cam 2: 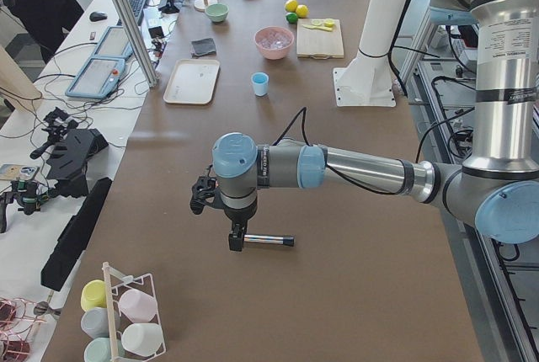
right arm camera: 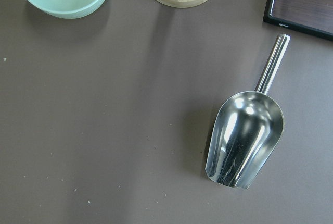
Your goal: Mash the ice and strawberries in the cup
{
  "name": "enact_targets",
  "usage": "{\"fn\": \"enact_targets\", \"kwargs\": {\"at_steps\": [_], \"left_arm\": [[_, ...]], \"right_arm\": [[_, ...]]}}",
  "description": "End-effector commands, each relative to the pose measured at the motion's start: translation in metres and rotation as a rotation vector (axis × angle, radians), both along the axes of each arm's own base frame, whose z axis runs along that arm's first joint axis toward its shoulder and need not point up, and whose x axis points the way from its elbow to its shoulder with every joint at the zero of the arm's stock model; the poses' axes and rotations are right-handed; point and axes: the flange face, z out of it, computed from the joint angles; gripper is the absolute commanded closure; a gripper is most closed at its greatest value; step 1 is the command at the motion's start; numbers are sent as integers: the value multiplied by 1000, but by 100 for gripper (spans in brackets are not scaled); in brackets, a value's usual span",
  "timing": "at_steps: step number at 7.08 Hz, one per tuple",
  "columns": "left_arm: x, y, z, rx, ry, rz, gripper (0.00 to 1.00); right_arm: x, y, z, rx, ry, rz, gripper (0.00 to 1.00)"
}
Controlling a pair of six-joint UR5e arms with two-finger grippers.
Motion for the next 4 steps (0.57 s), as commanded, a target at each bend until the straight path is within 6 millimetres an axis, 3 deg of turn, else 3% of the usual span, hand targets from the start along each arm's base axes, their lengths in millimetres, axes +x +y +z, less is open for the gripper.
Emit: {"fn": "enact_targets", "kwargs": {"at_steps": [1,4], "left_arm": [[-1,1,0,0,0,-3,1],[-2,2,2,-4,0,-3,1]], "right_arm": [[1,0,1,-2,7,1,0],[0,-1,-6,10,5,2,0]]}}
